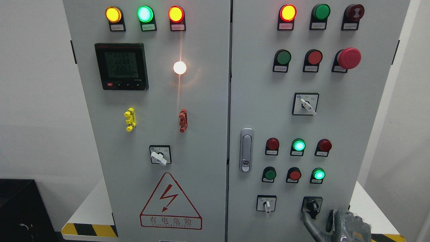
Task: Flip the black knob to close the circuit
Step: 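Raise the right hand up to the black rotary knob at the bottom, then grip the black knob with the right hand and twist it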
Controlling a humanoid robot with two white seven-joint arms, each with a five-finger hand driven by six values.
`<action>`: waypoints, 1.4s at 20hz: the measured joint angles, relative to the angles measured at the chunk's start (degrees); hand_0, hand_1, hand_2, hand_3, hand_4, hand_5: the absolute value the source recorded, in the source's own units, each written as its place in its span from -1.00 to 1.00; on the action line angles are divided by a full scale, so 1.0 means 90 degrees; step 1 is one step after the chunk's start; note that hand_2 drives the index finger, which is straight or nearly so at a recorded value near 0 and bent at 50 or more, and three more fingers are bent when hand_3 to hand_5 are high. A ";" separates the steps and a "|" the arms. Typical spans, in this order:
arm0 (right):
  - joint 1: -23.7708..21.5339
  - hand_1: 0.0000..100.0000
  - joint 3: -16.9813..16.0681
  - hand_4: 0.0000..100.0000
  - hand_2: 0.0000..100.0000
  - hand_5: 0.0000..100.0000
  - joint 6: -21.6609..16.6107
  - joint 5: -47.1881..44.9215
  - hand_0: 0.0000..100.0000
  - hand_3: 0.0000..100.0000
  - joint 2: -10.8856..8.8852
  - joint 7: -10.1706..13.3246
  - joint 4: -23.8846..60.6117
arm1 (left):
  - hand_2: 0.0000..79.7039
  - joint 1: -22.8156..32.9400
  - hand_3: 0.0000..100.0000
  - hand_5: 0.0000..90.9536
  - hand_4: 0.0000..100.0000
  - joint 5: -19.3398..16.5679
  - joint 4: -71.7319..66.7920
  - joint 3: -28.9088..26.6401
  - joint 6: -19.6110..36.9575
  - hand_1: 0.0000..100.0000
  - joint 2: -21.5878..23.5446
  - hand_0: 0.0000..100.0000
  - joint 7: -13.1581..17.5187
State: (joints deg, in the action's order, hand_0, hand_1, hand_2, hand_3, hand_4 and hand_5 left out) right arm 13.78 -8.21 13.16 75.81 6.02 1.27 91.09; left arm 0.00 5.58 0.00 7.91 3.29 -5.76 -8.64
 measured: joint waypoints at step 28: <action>0.0141 -0.95 -0.0317 0.77 0.66 0.87 -0.0045 -0.0032 -1.00 0.99 -0.0090 0.0039 -0.0140 | -1.00 0.0000 -1.00 -1.00 -1.00 -0.0001 0.0000 0.0000 0.0000 0.11 0.0002 -0.76 0.0000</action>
State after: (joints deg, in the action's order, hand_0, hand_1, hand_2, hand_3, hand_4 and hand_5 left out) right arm 15.05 -11.07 12.76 75.52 5.21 1.62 89.83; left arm 0.00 5.57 0.00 7.91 3.29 -5.75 -8.64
